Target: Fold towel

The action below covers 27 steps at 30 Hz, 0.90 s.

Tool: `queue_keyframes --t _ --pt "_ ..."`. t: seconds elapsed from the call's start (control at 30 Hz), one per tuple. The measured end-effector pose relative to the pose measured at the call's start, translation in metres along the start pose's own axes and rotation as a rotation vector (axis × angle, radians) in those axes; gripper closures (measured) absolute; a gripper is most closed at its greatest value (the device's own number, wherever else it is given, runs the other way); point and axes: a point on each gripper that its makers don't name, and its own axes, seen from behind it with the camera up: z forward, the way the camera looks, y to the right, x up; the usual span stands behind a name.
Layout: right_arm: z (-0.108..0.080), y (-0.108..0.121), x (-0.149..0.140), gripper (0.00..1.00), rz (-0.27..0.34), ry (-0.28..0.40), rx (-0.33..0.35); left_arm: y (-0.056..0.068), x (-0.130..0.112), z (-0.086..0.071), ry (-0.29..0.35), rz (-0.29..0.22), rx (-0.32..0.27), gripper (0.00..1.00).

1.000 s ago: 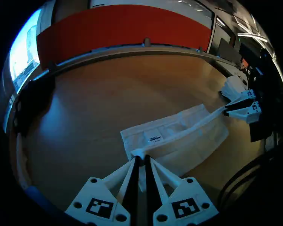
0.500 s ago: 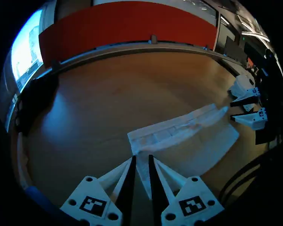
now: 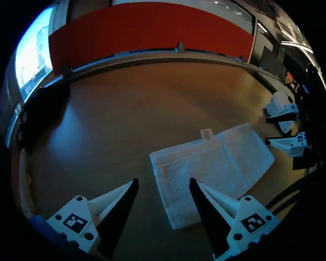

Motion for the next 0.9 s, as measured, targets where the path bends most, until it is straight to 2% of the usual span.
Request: queue_keyframes --t 0.47,0.9 --pt "-0.014 -0.007 -0.009 0.03 0.010 0.004 0.002 0.004 -0.006 -0.013 0.006 0.011 -0.003 0.14" --pt "-0.039 -0.018 -0.030 0.03 0.022 -0.001 -0.005 0.017 -0.028 -0.029 -0.011 -0.003 -0.017 0.14"
